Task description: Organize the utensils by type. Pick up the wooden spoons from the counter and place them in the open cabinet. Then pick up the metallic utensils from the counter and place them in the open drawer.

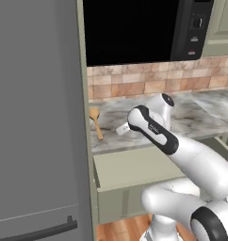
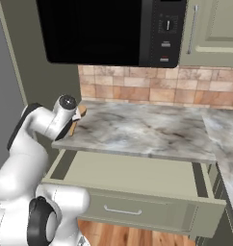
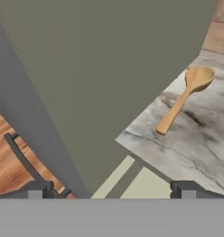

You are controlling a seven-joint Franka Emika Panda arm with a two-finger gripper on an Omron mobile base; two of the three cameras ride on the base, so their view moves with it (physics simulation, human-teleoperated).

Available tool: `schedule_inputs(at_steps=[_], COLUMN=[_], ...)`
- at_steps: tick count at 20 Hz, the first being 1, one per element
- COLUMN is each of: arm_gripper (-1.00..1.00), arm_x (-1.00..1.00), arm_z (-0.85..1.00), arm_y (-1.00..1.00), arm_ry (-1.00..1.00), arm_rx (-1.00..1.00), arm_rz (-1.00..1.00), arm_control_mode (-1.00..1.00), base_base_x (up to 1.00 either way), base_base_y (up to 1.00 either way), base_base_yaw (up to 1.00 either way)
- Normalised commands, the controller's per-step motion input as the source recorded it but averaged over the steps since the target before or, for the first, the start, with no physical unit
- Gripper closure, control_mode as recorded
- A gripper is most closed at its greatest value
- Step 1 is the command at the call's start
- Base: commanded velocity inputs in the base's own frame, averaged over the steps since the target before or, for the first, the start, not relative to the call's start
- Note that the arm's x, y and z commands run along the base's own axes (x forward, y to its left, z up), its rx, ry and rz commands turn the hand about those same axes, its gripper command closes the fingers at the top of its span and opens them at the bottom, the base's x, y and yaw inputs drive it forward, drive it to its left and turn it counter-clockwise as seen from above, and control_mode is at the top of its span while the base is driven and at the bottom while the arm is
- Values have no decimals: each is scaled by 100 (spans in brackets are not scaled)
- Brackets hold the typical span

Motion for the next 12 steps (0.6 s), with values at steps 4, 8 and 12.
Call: schedule_inputs(at_steps=[4,8,12], arm_gripper=[-100,-100,-100], arm_x=[60,59,37], arm_z=[0,-2,-17], arm_y=[10,13,7], arm_ry=[0,10,15], arm_rx=[0,-5,-1], arm_rz=[7,1,0], arm_control_mode=[-100,-100,-100], base_base_x=[0,0,0], base_base_y=[0,0,0], base_base_yaw=[0,0,0])
